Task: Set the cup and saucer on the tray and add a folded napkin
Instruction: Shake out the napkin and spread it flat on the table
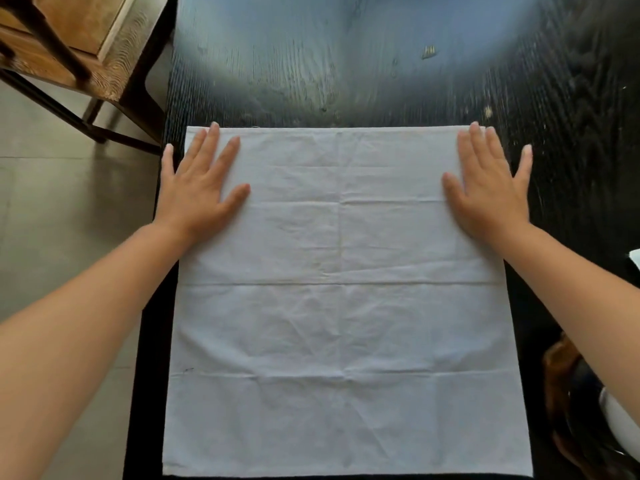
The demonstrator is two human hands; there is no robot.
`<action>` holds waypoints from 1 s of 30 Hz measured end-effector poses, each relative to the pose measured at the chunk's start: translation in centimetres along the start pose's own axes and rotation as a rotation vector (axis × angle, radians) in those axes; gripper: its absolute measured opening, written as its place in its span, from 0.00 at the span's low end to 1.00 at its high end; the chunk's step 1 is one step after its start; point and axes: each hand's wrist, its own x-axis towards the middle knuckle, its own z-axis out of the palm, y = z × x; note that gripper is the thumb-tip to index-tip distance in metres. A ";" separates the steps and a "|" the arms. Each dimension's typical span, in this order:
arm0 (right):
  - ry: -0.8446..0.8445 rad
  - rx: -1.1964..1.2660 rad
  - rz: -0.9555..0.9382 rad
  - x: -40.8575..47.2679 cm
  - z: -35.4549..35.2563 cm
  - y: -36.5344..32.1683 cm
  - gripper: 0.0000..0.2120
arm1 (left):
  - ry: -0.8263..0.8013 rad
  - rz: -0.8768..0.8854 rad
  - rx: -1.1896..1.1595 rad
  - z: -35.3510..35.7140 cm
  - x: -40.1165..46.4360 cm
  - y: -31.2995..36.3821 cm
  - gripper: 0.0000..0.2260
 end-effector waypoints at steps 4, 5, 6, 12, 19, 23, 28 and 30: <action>-0.004 -0.035 0.013 -0.3 -0.1 -0.1 0.32 | -0.029 -0.011 0.008 -0.3 -0.1 0.2 0.33; 0.003 -0.050 0.027 -0.3 -0.3 -0.3 0.31 | -0.038 -0.020 0.023 -0.5 -0.1 0.3 0.33; 0.010 -0.052 0.048 -0.6 -0.6 -0.6 0.31 | -0.042 -0.030 0.036 -0.8 -0.3 0.6 0.33; 0.107 0.092 -0.134 -9.4 -1.3 -4.1 0.29 | 0.062 0.044 -0.150 -2.0 -9.4 5.1 0.29; -0.108 0.047 -0.407 -25.7 0.1 -3.8 0.30 | -0.062 0.142 -0.237 -1.3 -26.9 9.8 0.27; -0.235 -0.022 -0.495 -31.8 1.1 -1.8 0.32 | -0.190 0.163 -0.153 -0.4 -32.9 10.3 0.30; -0.310 -0.056 -0.461 -33.4 1.4 -1.1 0.30 | -0.169 0.154 -0.102 0.6 -34.5 9.9 0.26; -0.236 -0.028 -0.491 -34.0 1.7 -0.9 0.26 | -0.065 0.185 -0.090 0.9 -35.2 9.7 0.22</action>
